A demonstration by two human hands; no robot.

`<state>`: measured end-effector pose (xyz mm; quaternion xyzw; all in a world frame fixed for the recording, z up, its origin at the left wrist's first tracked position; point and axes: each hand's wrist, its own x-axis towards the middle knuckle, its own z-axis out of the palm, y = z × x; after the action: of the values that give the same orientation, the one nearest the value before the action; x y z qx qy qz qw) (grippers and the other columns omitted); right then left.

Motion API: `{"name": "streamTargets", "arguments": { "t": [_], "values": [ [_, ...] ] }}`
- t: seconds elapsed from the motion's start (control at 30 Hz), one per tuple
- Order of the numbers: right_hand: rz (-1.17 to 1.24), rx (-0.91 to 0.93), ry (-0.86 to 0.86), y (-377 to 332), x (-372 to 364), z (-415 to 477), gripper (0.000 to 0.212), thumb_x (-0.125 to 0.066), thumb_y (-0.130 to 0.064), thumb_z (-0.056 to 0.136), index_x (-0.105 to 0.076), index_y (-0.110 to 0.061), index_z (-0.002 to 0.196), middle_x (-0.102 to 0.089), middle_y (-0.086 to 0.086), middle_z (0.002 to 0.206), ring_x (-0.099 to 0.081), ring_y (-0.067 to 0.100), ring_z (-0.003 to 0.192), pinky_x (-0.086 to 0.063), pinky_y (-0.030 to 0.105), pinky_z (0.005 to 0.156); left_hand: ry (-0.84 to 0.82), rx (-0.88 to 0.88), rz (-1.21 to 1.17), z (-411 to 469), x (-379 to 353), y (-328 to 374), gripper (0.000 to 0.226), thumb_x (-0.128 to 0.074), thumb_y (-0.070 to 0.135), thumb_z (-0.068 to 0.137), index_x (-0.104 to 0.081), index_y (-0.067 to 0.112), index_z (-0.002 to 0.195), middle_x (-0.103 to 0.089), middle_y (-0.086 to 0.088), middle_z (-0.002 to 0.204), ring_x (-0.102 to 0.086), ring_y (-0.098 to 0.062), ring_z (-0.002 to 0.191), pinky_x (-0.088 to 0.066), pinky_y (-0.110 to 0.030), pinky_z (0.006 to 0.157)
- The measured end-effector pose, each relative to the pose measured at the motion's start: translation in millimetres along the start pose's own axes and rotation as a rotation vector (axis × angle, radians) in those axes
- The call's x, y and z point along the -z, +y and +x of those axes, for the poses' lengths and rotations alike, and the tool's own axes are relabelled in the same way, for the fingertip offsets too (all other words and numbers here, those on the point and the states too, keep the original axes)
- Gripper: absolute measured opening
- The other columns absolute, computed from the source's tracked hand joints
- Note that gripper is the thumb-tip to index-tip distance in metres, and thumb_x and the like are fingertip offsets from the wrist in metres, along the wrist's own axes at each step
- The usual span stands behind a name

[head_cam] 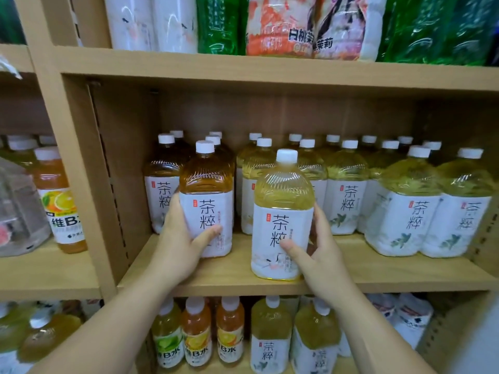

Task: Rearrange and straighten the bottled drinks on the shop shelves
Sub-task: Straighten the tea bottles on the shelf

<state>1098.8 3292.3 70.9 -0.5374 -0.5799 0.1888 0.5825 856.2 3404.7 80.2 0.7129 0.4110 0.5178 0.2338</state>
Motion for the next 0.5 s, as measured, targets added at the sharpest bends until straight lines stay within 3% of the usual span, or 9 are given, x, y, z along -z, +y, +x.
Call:
{"name": "streamTargets", "arguments": {
  "t": [0.13, 0.23, 0.33, 0.4, 0.5],
  "values": [
    [0.038, -0.033, -0.031, 0, 6, 0, 0.088, -0.08, -0.036, 0.078, -0.035, -0.038, 0.154, -0.062, -0.023, 0.133, -0.06, -0.006, 0.12, -0.056, 0.028, 0.097, 0.0, 0.026, -0.011, -4, 1, 3, 0.071, -0.083, 0.032, 0.08, -0.036, 0.041, 0.133, -0.057, 0.015, 0.128, -0.057, -0.006, 0.122, -0.056, -0.043, 0.099],
    [0.046, -0.024, -0.063, -1, 8, -1, 0.08, -0.076, -0.029, 0.085, -0.036, -0.034, 0.154, -0.061, -0.022, 0.136, -0.058, -0.005, 0.123, -0.054, 0.021, 0.095, 0.174, -0.009, 0.114, -19, 3, 9, 0.087, -0.082, 0.037, 0.081, -0.033, 0.027, 0.153, -0.048, 0.002, 0.144, -0.046, -0.011, 0.133, -0.045, -0.042, 0.11],
    [0.043, -0.022, -0.077, 0, 11, -2, 0.07, -0.07, -0.026, 0.092, -0.037, -0.033, 0.154, -0.061, -0.023, 0.138, -0.057, -0.004, 0.126, -0.054, 0.022, 0.099, 0.314, -0.303, 0.239, -41, -1, 21, 0.068, -0.077, 0.033, 0.086, -0.046, 0.012, 0.143, -0.051, -0.006, 0.135, -0.051, -0.028, 0.126, -0.047, -0.051, 0.104],
    [0.044, -0.021, -0.085, 0, 15, -3, 0.066, -0.068, -0.03, 0.092, -0.04, -0.031, 0.152, -0.064, -0.025, 0.133, -0.059, -0.005, 0.123, -0.054, 0.019, 0.095, 0.223, -0.383, 0.235, -48, -9, 26, 0.059, -0.072, 0.037, 0.085, -0.054, 0.013, 0.136, -0.056, 0.0, 0.126, -0.056, -0.022, 0.117, -0.049, -0.039, 0.098],
    [0.004, -0.012, -0.07, 1, 23, -4, 0.069, -0.065, -0.04, 0.086, -0.042, -0.032, 0.151, -0.064, -0.03, 0.129, -0.059, -0.007, 0.121, -0.054, 0.021, 0.097, -0.008, -0.314, 0.168, -49, -26, 34, 0.056, -0.068, 0.043, 0.086, -0.057, 0.021, 0.136, -0.056, 0.013, 0.118, -0.055, 0.001, 0.104, -0.044, -0.011, 0.09]
  ]
}}
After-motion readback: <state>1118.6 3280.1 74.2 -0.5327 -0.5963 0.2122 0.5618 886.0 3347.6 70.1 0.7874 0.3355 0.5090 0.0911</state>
